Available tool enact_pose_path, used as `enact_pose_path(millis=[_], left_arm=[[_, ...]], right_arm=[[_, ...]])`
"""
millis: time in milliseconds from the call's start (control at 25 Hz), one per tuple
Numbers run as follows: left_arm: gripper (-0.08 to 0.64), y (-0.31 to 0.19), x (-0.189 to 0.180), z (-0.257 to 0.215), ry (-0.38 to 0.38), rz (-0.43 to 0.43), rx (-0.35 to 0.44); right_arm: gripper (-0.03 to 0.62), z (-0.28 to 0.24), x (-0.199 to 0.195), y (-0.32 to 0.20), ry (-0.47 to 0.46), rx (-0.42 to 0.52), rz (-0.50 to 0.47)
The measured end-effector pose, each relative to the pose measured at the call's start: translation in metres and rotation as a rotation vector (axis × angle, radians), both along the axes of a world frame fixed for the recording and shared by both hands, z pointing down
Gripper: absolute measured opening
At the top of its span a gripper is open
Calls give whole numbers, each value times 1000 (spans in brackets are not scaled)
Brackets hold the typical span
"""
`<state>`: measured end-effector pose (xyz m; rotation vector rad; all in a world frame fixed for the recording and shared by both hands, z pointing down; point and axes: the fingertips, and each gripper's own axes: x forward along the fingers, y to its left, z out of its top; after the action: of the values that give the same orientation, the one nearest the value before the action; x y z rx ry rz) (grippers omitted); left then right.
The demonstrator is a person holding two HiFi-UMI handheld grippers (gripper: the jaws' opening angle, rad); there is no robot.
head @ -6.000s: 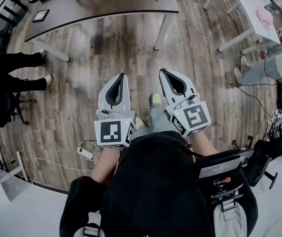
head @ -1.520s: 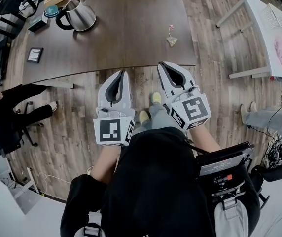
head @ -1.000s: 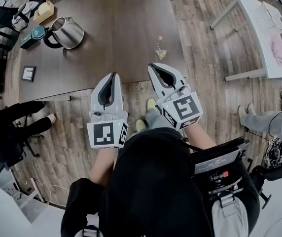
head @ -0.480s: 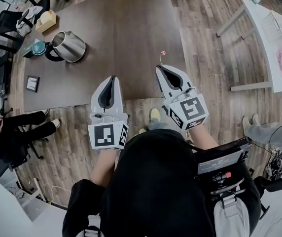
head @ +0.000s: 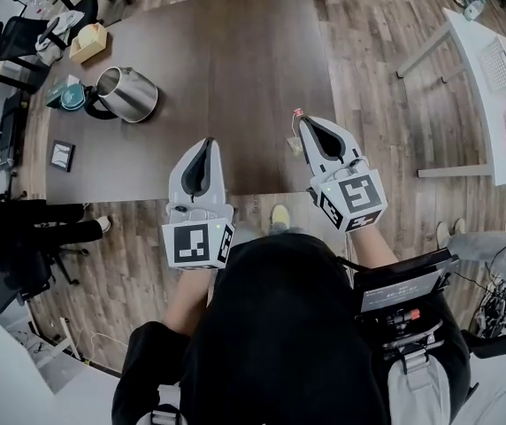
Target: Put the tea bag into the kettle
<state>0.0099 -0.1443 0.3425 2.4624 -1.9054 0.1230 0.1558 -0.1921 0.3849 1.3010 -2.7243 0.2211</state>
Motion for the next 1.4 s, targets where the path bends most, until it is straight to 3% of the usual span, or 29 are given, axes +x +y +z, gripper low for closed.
enact_pose_path(millis=[760,1240,1400], left_arm=[[3,-38,-49,13,51,74,-45],[3,-51,-70,11,54,88,-30],[3,-52,-72,7,53,94,-25]], right_arm=[[5,57,12,-25,185,-98,167],[17,116,12,-26,299,-257,140],[39,135,22,-27,307,-302,170]])
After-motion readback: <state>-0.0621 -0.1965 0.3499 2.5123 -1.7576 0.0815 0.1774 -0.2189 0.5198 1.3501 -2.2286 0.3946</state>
